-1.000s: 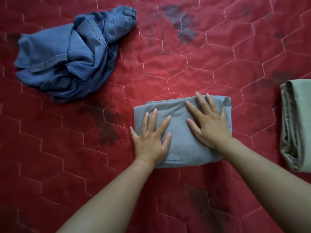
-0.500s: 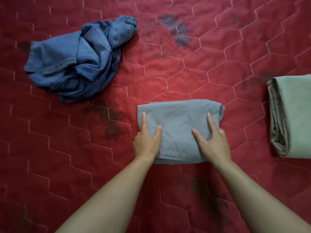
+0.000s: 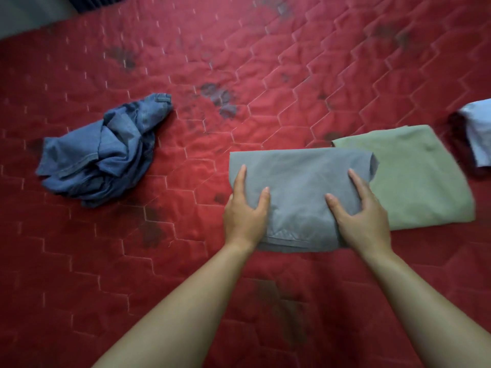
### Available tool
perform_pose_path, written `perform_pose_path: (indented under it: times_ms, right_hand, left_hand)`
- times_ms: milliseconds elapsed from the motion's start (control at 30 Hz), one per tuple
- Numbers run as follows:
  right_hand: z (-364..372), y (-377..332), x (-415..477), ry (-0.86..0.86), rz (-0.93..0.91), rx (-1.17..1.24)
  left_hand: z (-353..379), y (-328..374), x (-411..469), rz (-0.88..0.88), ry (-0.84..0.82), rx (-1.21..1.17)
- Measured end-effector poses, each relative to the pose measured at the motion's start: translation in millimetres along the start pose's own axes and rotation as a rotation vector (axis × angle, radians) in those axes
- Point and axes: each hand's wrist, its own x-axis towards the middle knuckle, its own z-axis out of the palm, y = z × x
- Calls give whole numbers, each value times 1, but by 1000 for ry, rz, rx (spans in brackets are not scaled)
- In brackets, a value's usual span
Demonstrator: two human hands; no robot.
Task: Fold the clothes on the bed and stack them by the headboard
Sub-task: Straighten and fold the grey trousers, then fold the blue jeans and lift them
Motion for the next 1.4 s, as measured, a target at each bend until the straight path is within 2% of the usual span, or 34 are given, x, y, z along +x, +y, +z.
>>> perform_pose_path:
  times_ms: [267, 433, 500, 600, 633, 700, 833, 1000, 1100, 1400]
  right_hand:
    - [-155, 44, 115, 129, -110, 48]
    - [-173, 102, 171, 49, -87, -7]
    - [-160, 134, 182, -112, -54, -82]
    - [-135, 173, 178, -456, 14, -314]
    - [-129, 178, 176, -485, 10, -353]
    - [-124, 179, 175, -395, -29, -370]
    - [-132, 157, 168, -208, -175, -450]
    - [-157, 91, 141, -239, -327, -489]
    - [-182, 33, 110, -255, -392, -441]
    - [-259, -155, -22, -238, -659, -336]
  left_hand:
    - [127, 149, 4, 82, 49, -177]
    - [204, 155, 7, 33, 61, -204]
    - [228, 131, 1, -62, 53, -114]
    - [245, 91, -12, -218, -168, 202]
    - [245, 83, -14, -238, -230, 297]
    - [242, 78, -11, -235, -262, 405]
    - [226, 95, -5, -193, -251, 555]
    - [170, 144, -9, 41, -237, 670]
    - [111, 179, -29, 155, -194, 707]
    - [-112, 253, -112, 295, 50, 757]
